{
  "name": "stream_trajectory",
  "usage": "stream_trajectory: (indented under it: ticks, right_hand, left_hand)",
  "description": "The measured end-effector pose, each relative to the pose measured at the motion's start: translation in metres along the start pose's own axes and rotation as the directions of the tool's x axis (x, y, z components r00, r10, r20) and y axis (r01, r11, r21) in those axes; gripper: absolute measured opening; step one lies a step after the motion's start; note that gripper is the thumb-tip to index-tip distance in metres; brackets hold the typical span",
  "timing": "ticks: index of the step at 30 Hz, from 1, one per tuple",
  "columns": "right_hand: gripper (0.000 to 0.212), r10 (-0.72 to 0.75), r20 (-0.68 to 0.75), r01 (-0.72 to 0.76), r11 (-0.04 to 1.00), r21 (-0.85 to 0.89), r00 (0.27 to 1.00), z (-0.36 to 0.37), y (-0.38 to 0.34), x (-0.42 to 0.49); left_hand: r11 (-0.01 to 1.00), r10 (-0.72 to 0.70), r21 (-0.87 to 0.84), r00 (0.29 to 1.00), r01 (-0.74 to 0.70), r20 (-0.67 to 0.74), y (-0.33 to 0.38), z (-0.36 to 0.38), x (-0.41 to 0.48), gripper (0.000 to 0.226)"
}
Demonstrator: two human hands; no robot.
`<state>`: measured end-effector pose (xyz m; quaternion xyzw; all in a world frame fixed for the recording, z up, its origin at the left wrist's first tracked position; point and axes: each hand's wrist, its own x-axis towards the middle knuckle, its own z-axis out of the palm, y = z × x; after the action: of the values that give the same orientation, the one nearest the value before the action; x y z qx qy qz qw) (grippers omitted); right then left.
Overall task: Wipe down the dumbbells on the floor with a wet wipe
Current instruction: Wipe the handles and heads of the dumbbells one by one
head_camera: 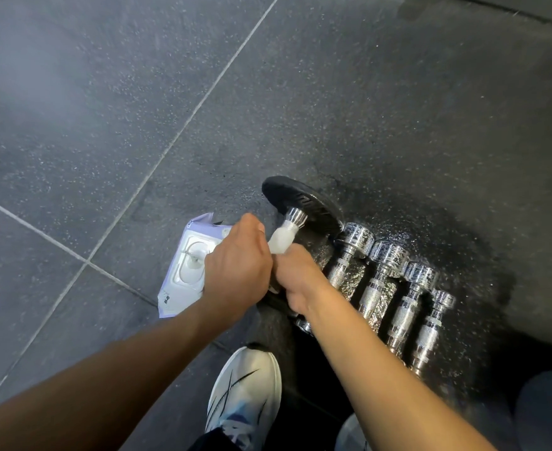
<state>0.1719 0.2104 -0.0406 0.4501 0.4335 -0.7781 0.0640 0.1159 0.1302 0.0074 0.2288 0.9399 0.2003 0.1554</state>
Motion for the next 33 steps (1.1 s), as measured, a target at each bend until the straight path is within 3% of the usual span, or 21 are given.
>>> stream_trajectory:
  ticks: [2, 6, 10, 14, 18, 21, 23, 24, 26, 28, 31, 33]
  right_hand:
    - [0.015, 0.105, -0.106, -0.07, 0.954, 0.293, 0.989, 0.003, -0.008, 0.015]
    - [0.04, 0.095, 0.02, -0.089, 0.808, 0.582, 0.995, -0.008, -0.027, 0.022]
    - [0.045, 0.048, 0.148, -0.137, 0.716, 0.685, 0.988, -0.022, -0.016, 0.014]
    - [0.046, 0.12, 0.005, -0.086, 0.681, 0.727, 0.993, -0.02, -0.007, 0.007]
    - [0.033, 0.14, -0.184, 0.052, 0.642, 0.765, 0.973, -0.019, -0.008, -0.009]
    - [0.027, 0.016, -0.341, 0.197, 0.79, 0.58, 0.94, -0.012, -0.012, -0.03]
    - [0.03, -0.237, -0.415, 0.342, 0.918, 0.2, 0.878, -0.005, -0.007, -0.039]
    - [0.031, -0.39, -0.393, 0.395, 0.916, -0.071, 0.833, -0.002, -0.003, -0.04]
    - [0.036, -0.612, -0.293, 0.451, 0.763, -0.464, 0.735, -0.004, 0.01, -0.033]
    - [0.04, -0.736, -0.149, 0.499, 0.579, -0.645, 0.661, -0.011, 0.017, -0.024]
    - [0.042, -0.733, 0.091, 0.462, 0.323, -0.826, 0.674, -0.026, 0.021, -0.011]
    - [0.043, -0.699, 0.186, 0.474, 0.243, -0.846, 0.691, -0.029, 0.02, -0.008]
  left_hand:
    - [1.0, 0.009, 0.011, 1.0, -0.009, 0.003, 0.001, 0.0, -0.001, 0.019]
    - [0.999, 0.005, 0.035, 1.0, -0.005, -0.002, 0.001, -0.001, 0.0, 0.02]
    - [0.999, -0.002, 0.046, 1.0, 0.001, 0.004, 0.003, -0.006, -0.002, 0.02]
    - [0.999, -0.001, 0.044, 1.0, 0.001, 0.008, 0.005, -0.006, -0.004, 0.02]
    - [1.0, -0.003, 0.018, 1.0, 0.003, 0.011, 0.005, -0.003, -0.002, 0.02]
    - [1.0, -0.012, 0.003, 1.0, 0.012, 0.001, 0.005, -0.004, -0.003, 0.022]
    - [1.0, -0.019, 0.006, 1.0, 0.019, 0.004, 0.004, -0.003, -0.002, 0.022]
    - [1.0, -0.018, 0.011, 1.0, 0.018, 0.004, 0.004, -0.003, -0.002, 0.022]
    - [1.0, -0.002, 0.01, 1.0, 0.002, 0.004, 0.005, -0.003, -0.002, 0.022]
    - [1.0, 0.016, -0.006, 1.0, -0.016, 0.01, 0.005, -0.004, -0.002, 0.025]
    - [0.999, 0.027, -0.017, 1.0, -0.027, 0.008, 0.004, -0.004, -0.004, 0.024]
    - [1.0, 0.02, -0.022, 1.0, -0.02, 0.002, 0.003, -0.003, -0.003, 0.023]
